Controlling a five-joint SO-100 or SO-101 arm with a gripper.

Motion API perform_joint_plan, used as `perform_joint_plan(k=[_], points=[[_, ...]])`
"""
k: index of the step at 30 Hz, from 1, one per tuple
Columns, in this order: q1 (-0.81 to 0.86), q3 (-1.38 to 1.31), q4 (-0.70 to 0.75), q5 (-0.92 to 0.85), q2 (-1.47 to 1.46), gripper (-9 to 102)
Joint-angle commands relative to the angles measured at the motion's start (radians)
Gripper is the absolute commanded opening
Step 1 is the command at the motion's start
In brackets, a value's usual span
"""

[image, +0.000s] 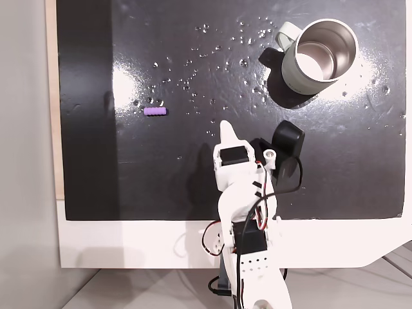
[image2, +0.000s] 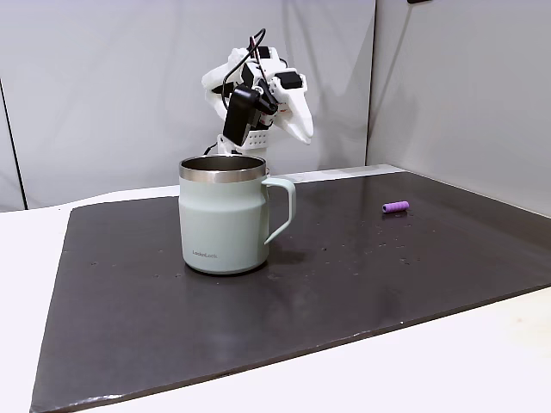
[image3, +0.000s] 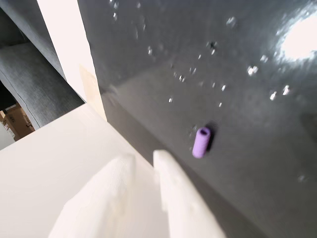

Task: Grasp a pengrip and put it in the cup.

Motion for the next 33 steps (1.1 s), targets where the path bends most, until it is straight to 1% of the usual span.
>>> perform_joint_plan(k=[1, 7, 14, 17, 22, 23, 26, 28, 33], points=[[-0.064, -0.255, 0.037, 0.063, -0.195, 0], [-0.189, -0.583, 0.124, 0.207, -0.512, 0], [-0.310, -0.985, 0.327, 0.436, -0.925, 0], [-0.362, -1.091, 0.362, 0.488, -1.035, 0], [-0.417, -1.279, 0.436, 0.526, -1.227, 0], [-0.419, -1.318, 0.456, 0.537, -1.269, 1], [-0.417, -1.417, 0.523, 0.583, -1.388, 11], [-0.411, -1.463, 0.552, 0.601, -1.457, 15], [-0.397, -1.545, 0.597, 0.618, -1.606, 17]])
